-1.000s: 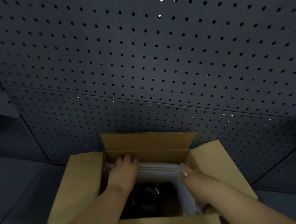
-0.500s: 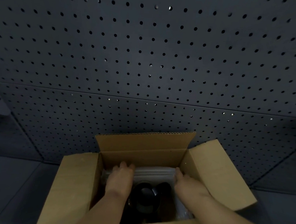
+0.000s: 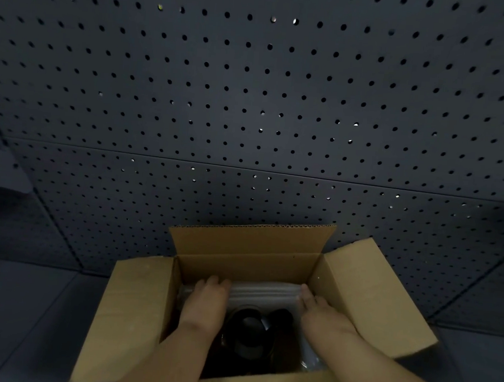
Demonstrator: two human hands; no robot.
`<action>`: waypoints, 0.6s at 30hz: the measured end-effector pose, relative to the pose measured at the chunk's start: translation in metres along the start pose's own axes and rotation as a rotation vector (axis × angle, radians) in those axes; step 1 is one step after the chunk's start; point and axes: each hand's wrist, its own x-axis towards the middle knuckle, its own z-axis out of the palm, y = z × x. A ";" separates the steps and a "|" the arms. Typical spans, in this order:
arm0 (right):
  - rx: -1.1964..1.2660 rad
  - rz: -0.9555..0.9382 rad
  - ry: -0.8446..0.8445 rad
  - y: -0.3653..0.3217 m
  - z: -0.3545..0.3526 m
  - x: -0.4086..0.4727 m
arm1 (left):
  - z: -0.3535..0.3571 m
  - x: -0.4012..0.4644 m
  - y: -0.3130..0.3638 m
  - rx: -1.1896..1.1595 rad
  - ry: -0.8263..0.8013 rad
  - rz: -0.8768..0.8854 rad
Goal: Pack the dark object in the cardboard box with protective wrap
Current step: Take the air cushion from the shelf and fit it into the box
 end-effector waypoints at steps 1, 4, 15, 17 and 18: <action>-0.040 0.009 0.011 0.000 0.005 0.004 | -0.002 -0.001 0.001 -0.010 0.019 0.006; -0.095 -0.010 0.038 0.000 0.008 0.006 | 0.002 0.002 -0.002 0.032 0.018 0.009; -0.251 -0.097 0.102 -0.001 0.007 0.011 | 0.003 0.009 -0.007 0.062 -0.045 0.057; -0.240 -0.098 0.108 -0.001 0.005 0.011 | 0.002 0.009 -0.007 0.073 -0.058 0.060; -0.234 -0.102 0.114 -0.001 0.005 0.011 | 0.003 0.009 -0.008 0.076 -0.063 0.063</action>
